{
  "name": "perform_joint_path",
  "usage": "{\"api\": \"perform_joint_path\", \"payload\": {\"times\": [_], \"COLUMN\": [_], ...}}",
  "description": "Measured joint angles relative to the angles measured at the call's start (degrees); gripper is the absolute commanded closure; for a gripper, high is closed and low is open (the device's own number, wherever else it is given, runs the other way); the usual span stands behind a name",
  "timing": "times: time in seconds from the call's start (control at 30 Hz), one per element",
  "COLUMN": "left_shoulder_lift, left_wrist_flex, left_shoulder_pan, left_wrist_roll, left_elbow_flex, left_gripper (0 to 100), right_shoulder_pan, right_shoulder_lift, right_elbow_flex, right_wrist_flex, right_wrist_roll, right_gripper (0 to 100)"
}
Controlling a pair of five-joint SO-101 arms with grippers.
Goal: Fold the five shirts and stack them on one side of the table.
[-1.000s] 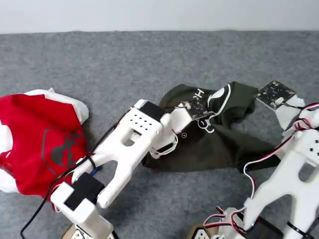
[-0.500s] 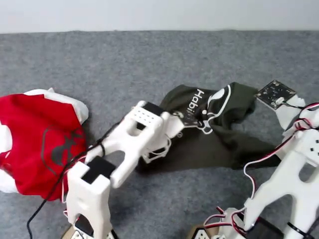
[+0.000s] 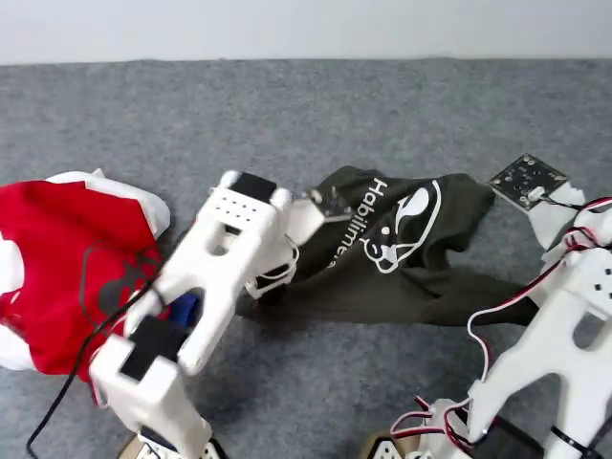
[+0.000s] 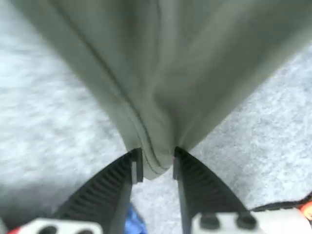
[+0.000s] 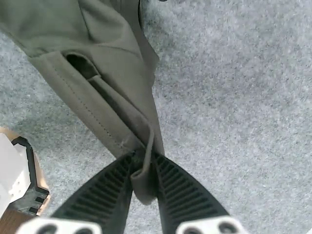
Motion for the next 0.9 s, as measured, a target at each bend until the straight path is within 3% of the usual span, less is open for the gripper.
{"api": "perform_joint_path", "payload": {"times": [0.2, 0.6, 0.9], "left_shoulder_lift": [-5.1, -5.1, -5.1], "left_wrist_flex": [0.6, -3.1, -13.4], "left_shoulder_pan": [0.8, 6.6, 6.7], "left_wrist_roll": [0.0, 2.9, 2.9], "left_elbow_flex": [2.3, 6.7, 18.2], "left_gripper": [80, 79, 75], "right_shoulder_pan": [0.0, -3.0, -3.2], "right_shoulder_lift": [0.0, 0.0, 0.0], "right_elbow_flex": [0.0, 0.0, 0.0], "right_wrist_flex": [0.0, 0.0, 0.0], "right_wrist_roll": [-1.1, -3.9, -3.9], "right_gripper": [98.9, 98.9, 98.9]}}
